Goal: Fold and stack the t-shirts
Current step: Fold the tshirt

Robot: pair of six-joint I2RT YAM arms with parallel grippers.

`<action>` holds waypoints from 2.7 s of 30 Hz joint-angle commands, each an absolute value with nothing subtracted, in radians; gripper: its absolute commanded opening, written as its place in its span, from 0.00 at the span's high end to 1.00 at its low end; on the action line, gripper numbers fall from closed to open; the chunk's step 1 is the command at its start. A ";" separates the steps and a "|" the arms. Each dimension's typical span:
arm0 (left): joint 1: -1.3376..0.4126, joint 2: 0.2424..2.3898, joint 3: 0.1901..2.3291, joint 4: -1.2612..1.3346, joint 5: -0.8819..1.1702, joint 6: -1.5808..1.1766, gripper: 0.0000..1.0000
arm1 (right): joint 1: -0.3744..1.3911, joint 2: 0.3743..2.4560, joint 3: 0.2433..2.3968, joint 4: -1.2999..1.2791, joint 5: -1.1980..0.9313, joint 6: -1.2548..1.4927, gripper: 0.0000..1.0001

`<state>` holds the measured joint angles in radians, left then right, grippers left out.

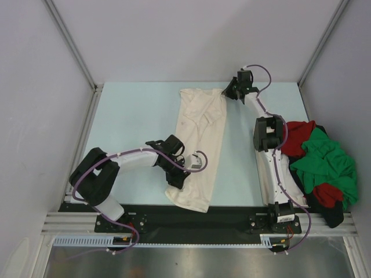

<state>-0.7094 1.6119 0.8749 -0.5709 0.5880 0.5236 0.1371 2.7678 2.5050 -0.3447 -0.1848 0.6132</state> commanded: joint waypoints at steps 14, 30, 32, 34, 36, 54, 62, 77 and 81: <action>-0.669 1.309 0.818 -0.863 0.308 0.592 0.35 | 0.153 2.328 2.283 -0.474 -0.017 0.485 0.34; -0.469 1.101 0.779 -0.621 0.247 0.394 0.30 | 0.587 1.447 0.904 -0.437 0.084 0.675 0.36; -0.468 1.082 0.773 -0.617 0.239 0.391 0.30 | 0.653 1.393 0.849 -0.433 0.083 0.721 0.39; -0.469 1.066 0.767 -0.614 0.223 0.391 0.30 | 0.683 1.367 0.773 -0.413 0.051 0.750 0.41; -0.468 1.042 0.762 -0.615 0.204 0.393 0.30 | 0.696 1.368 0.714 -0.381 0.009 0.785 0.45; -0.529 1.035 0.768 -0.609 0.264 0.436 0.30 | 0.571 1.327 0.535 -0.271 -0.133 0.758 1.00; -0.779 1.023 0.723 -0.468 0.285 0.558 0.32 | 0.508 1.310 0.563 -0.379 -0.149 0.660 0.88; -1.080 1.037 0.462 -0.321 0.264 1.118 0.36 | 0.765 1.048 0.463 -0.588 -0.192 0.920 0.53; -1.129 1.046 0.431 -0.299 0.270 1.118 0.32 | 0.813 1.071 0.443 -0.542 -0.224 0.966 0.53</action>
